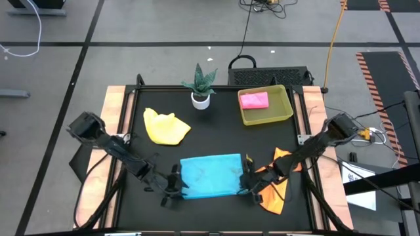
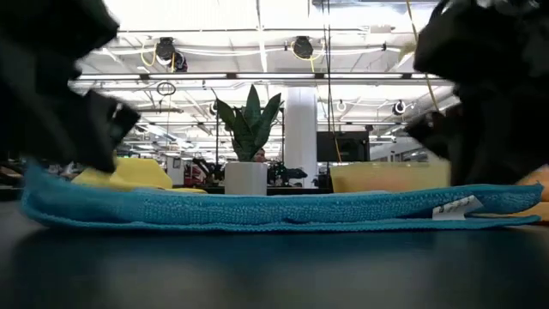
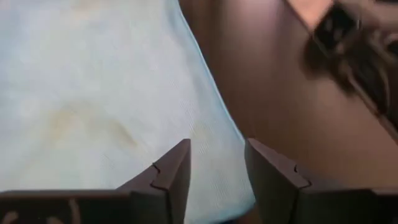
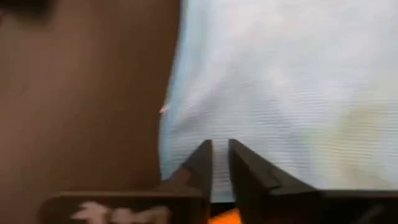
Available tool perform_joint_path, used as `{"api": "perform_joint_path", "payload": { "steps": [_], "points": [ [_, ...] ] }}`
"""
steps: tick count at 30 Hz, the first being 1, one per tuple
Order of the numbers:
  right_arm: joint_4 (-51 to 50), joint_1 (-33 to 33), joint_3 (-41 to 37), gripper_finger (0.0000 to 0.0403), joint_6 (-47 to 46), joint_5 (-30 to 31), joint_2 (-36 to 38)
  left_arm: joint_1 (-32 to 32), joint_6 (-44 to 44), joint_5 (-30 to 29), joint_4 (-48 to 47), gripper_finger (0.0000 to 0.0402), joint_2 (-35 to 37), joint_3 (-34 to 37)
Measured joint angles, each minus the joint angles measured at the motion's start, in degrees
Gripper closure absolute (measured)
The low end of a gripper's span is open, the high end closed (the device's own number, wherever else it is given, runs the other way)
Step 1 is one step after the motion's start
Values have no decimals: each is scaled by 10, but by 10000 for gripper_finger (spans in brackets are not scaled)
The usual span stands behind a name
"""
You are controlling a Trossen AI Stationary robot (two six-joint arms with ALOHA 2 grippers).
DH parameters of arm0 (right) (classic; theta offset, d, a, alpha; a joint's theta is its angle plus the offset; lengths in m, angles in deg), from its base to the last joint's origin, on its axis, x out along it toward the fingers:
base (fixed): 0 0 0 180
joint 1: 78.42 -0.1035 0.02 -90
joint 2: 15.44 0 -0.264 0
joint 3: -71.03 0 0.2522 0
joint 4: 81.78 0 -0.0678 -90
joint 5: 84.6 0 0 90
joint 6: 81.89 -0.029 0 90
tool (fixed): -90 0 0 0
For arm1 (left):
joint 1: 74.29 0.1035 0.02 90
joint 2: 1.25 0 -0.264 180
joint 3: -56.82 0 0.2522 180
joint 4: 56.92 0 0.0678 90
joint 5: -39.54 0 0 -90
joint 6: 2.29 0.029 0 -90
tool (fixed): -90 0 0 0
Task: Fold microfiber towels
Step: Fold the blue microfiber cloth
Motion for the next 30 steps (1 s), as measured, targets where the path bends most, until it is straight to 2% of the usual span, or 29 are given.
{"api": "perform_joint_path", "payload": {
  "steps": [3,8,11,14,15,17,20,25,28,30],
  "points": [
    [47,5,-7,395,12,-46,-31,1,-17,40,-13,274,-28,0],
    [125,7,-6,387,8,-116,-63,-4,-46,53,-87,299,-17,-2],
    [174,6,-7,394,14,-152,-65,-3,-33,21,-148,310,17,-1],
    [225,7,-7,401,52,-155,-53,-3,-6,-37,-194,316,61,1],
    [237,10,-7,402,69,-139,-48,-3,1,-56,-202,318,78,1],
    [255,19,-7,402,85,-67,-46,-3,7,-80,-214,324,100,0],
    [248,50,-7,402,72,33,-50,-1,8,-70,-203,332,108,0],
    [164,105,-7,402,42,55,-76,-1,-13,-8,-196,352,71,0],
    [106,113,-6,403,-12,121,-75,-5,-26,-3,-208,366,40,0],
    [74,105,-5,403,-48,137,-70,-2,-21,-23,-220,374,27,-3]
  ]
}}
